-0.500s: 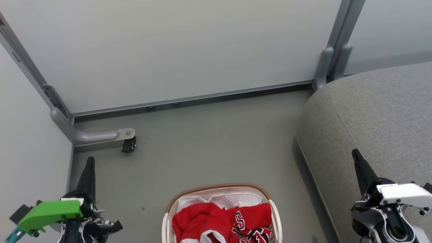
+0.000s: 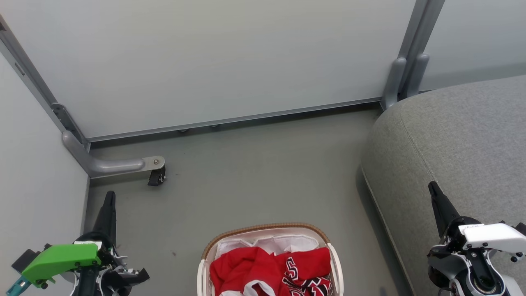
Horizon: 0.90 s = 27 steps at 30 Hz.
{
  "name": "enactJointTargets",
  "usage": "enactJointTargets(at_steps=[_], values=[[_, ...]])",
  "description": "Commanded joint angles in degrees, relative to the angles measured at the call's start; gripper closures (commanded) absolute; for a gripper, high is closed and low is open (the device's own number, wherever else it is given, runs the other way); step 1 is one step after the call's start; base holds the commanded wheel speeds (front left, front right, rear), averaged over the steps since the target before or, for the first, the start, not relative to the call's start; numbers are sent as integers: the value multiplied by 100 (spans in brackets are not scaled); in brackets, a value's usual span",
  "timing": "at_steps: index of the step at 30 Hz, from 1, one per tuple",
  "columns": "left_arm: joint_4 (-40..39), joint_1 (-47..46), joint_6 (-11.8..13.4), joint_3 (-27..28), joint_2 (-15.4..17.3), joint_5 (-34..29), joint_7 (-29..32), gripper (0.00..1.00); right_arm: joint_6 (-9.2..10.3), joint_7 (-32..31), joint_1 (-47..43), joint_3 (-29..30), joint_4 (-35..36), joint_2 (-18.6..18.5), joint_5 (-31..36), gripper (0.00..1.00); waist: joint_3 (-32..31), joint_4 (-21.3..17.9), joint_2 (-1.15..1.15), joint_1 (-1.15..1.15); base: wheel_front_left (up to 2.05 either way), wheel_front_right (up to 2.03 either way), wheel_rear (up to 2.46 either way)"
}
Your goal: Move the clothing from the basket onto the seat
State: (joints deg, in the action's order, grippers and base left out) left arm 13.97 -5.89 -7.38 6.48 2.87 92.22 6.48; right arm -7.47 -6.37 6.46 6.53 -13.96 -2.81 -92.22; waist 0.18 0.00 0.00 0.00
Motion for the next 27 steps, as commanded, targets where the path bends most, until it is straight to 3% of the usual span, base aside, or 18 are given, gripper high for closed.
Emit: enactJointTargets(at_steps=[1, 3, 4, 15, 27], values=[[-6, -61, -21, 9, 0, -25, 2, 100, -4, -24, -57, 15, 2, -15, 27, 100, 0, 0, 0, 0, 0, 0, 0], [-6, -61, -21, 9, 0, -25, 2, 100, -4, -24, -57, 15, 2, -15, 28, 100, 0, 0, 0, 0, 0, 0, 0], [2, 0, 1, 0, 0, 0, 0, 0, 0, 0, 0, 0, -2, 0, 1, 0, 0, 0, 0, 0, 0, 0, 0], [244, 92, 6, -117, 3, -214, -212, 0, 0, 213, -24, -181, -115, -19, 292, 0, 15, 0, 0, 0, 0, 0, 0], [285, 54, 2, -200, 50, -1833, -554, 0, -1, 554, 67, -318, -43, -70, 1764, 0, 62, 12, 0, 0, 0, 0, 0]])
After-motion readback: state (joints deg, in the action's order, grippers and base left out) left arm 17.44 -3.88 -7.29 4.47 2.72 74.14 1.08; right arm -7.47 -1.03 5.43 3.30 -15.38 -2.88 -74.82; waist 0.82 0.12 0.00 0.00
